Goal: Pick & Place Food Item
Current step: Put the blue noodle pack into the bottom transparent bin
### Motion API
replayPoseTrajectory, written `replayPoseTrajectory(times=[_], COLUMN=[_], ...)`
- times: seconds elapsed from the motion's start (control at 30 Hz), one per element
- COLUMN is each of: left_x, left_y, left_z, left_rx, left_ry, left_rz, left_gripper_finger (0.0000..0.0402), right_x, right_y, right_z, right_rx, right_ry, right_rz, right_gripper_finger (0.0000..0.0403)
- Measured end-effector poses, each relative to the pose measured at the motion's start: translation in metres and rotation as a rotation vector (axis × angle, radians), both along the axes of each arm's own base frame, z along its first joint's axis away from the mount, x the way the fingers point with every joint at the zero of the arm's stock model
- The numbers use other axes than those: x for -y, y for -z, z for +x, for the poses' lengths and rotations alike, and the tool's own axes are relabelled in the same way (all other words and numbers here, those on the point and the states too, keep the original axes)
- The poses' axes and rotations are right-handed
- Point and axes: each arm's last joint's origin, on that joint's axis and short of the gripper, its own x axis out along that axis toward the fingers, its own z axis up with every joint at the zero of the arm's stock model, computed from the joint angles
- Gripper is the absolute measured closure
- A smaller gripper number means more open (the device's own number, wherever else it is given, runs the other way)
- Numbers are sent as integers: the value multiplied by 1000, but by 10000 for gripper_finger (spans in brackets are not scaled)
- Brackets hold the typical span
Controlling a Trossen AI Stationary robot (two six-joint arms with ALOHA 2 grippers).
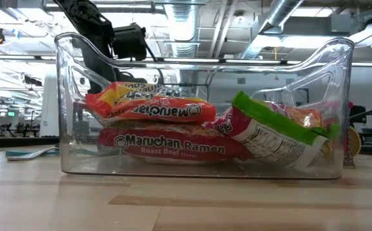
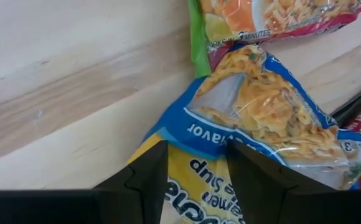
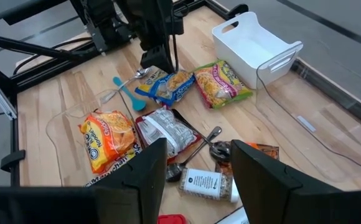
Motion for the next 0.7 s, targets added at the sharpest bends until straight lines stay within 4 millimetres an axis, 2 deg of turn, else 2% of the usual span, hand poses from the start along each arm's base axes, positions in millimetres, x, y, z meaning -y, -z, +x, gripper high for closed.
replayPoseTrajectory(times=[0.2,0.43,0.63,0.7], left_x=[0,0,1,1], left_y=[0,0,0,0], left_z=[0,0,1,2], left_rx=[4,4,12,12], left_ry=[2,2,31,34], left_rz=[1,1,-8,-7], left_gripper_finger=[267,322,388,397], right_x=[0,0,0,0], right_y=[0,0,0,0], right_z=[0,0,0,0], right_rx=[1,-1,-2,-2], right_ry=[3,3,3,2], right_rz=[5,3,2,1], right_gripper_finger=[232,232,232,232])
